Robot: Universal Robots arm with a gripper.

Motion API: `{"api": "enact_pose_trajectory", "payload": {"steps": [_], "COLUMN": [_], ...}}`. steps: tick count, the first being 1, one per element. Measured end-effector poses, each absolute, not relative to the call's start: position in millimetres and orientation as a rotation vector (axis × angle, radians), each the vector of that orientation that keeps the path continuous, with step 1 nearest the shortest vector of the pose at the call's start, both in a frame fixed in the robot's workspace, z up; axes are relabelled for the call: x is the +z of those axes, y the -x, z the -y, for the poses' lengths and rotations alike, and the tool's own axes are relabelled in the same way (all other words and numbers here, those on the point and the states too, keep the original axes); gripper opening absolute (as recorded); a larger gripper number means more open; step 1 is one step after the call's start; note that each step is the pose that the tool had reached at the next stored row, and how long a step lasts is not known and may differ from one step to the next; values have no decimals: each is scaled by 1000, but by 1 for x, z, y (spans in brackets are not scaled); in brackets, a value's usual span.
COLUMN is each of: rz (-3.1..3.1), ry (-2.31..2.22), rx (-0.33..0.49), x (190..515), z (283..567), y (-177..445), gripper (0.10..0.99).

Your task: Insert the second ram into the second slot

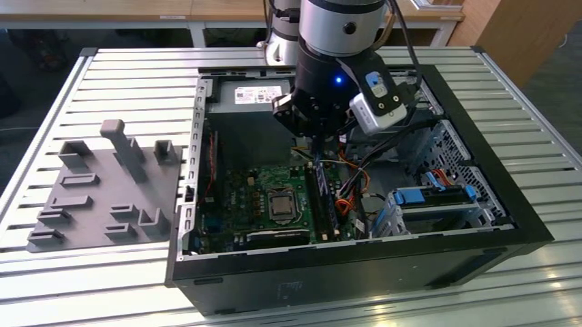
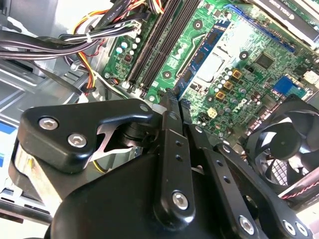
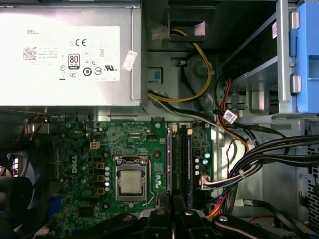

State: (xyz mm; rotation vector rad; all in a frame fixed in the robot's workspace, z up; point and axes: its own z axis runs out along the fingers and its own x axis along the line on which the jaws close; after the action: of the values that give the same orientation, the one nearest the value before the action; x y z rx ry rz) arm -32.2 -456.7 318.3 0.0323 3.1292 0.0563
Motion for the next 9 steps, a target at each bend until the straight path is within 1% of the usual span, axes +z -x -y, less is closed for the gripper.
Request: {"api": "enact_pose_trajectory", "payload": {"steps": [9], "rz": [-3129], "ry": [-32], "rx": [56], "x": [316], "z": [457], "y": [32], "gripper": [137]}}
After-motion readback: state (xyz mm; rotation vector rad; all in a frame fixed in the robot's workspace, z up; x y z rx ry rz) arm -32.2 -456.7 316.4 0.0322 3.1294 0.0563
